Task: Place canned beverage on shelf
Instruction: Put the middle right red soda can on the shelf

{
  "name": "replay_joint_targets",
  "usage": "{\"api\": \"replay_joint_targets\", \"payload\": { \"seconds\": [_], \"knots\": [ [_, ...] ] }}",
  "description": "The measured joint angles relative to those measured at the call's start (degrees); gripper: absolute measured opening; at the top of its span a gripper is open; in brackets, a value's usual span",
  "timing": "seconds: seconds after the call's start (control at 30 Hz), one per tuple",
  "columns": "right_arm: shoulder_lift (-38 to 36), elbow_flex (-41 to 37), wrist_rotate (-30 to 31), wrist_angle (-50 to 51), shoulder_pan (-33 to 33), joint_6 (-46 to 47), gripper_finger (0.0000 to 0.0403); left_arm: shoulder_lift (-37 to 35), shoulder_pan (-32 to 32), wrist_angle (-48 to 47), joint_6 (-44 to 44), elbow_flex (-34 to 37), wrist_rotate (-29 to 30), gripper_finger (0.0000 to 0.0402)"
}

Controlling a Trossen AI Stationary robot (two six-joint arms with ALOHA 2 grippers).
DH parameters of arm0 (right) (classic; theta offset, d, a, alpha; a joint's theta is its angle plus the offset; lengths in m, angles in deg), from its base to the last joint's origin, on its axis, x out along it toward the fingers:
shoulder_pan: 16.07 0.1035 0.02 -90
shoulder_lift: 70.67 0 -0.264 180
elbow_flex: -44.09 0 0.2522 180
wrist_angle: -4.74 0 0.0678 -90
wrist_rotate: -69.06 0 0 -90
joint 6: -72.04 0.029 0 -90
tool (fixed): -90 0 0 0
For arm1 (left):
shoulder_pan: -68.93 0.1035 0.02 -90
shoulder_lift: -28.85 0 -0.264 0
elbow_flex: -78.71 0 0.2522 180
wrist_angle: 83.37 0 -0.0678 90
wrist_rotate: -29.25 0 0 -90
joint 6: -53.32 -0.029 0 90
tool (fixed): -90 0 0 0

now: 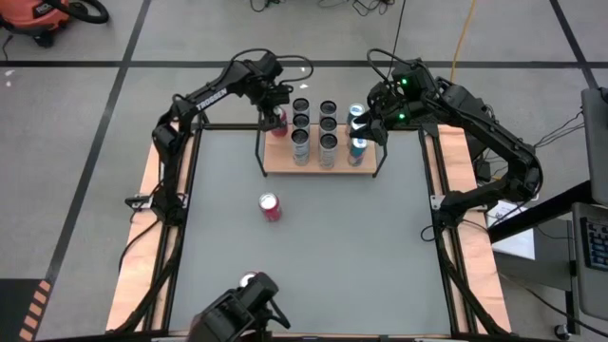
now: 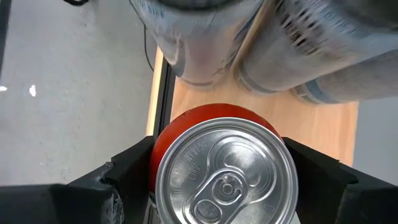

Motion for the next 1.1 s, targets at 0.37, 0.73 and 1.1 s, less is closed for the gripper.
{"api": "replay_joint_targets", "payload": {
  "seconds": [0.37,0.73,1.1],
  "knots": [
    [0.0,0.0,0.0,0.0,0.0,0.0,0.0311,1.7,0.0,0.0,-0.9,0.0,0.1,0.0286],
    [0.0,0.0,0.0,0.0,0.0,0.0,0.0311,1.6,0.0,1.0,-2.9,0.6,0.7,0.0286],
    [0.0,0.0,0.0,0.0,0.0,-0.1,0.0311,1.6,0.1,1.8,-2.7,0.8,1.8,0.0288]
  ]
}}
